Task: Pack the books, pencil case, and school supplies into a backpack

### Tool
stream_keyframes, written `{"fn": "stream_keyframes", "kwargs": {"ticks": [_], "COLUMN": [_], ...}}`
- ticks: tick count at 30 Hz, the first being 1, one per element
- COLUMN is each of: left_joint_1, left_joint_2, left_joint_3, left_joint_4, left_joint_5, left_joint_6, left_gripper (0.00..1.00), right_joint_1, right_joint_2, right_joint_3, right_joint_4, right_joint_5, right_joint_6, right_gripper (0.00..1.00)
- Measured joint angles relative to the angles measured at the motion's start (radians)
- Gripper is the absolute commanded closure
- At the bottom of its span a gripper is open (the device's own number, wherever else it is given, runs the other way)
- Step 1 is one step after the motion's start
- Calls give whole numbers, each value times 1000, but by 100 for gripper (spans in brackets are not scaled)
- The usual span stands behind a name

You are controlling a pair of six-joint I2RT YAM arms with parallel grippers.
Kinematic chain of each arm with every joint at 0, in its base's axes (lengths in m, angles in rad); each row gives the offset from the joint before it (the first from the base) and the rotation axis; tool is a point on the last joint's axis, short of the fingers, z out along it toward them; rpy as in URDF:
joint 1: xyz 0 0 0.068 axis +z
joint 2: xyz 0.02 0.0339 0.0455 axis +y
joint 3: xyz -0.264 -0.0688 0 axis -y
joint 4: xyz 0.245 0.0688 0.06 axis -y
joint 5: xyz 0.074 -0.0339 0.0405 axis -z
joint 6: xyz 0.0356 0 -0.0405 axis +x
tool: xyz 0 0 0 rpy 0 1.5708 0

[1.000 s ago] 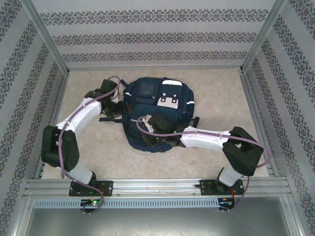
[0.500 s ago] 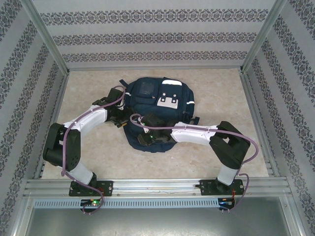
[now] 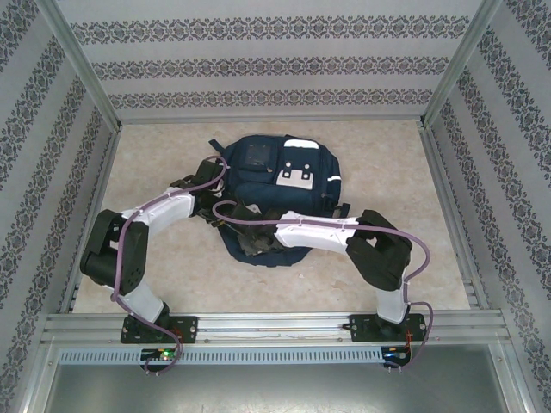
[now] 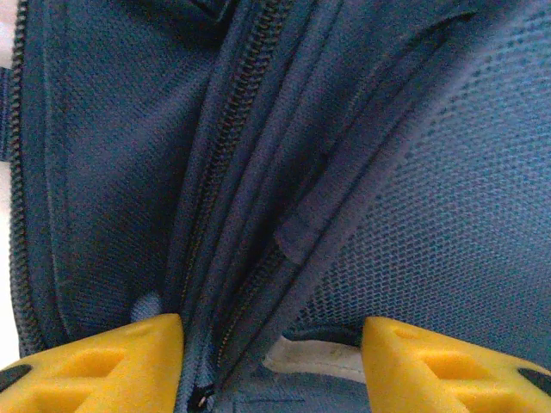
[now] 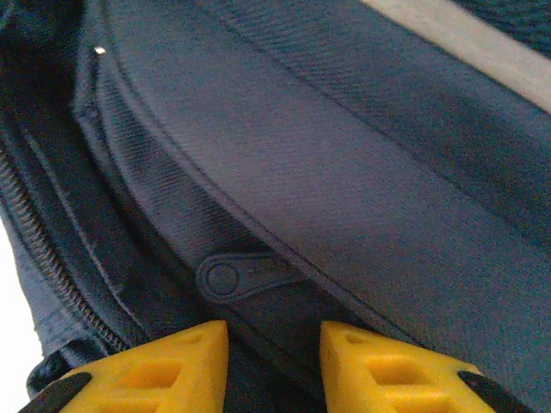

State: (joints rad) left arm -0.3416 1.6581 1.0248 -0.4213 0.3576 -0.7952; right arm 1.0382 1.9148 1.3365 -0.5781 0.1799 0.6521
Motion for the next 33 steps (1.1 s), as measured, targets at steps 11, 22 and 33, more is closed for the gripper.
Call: {"fn": "stream_keyframes", "kwargs": {"ticks": [11,22,33], "left_joint_1": [-19,-19,-19], "left_joint_2": [35,13,-17], "left_joint_3": [10,23,69], "left_joint_4": [18,-3,-66], "left_joint_5": [-23,-6,34], "left_joint_6": [17,27,0], "left_gripper": [99,100,100], "right_joint_1": [-4,-21,-55], "right_joint_2": [18,-14,-151], "right_joint_3": [28,8,-19], "right_joint_4": [-86,-77,-48], "right_joint_5": [65,83,79], "right_joint_6": [134,254,204], "right_gripper": [60,100,100]}}
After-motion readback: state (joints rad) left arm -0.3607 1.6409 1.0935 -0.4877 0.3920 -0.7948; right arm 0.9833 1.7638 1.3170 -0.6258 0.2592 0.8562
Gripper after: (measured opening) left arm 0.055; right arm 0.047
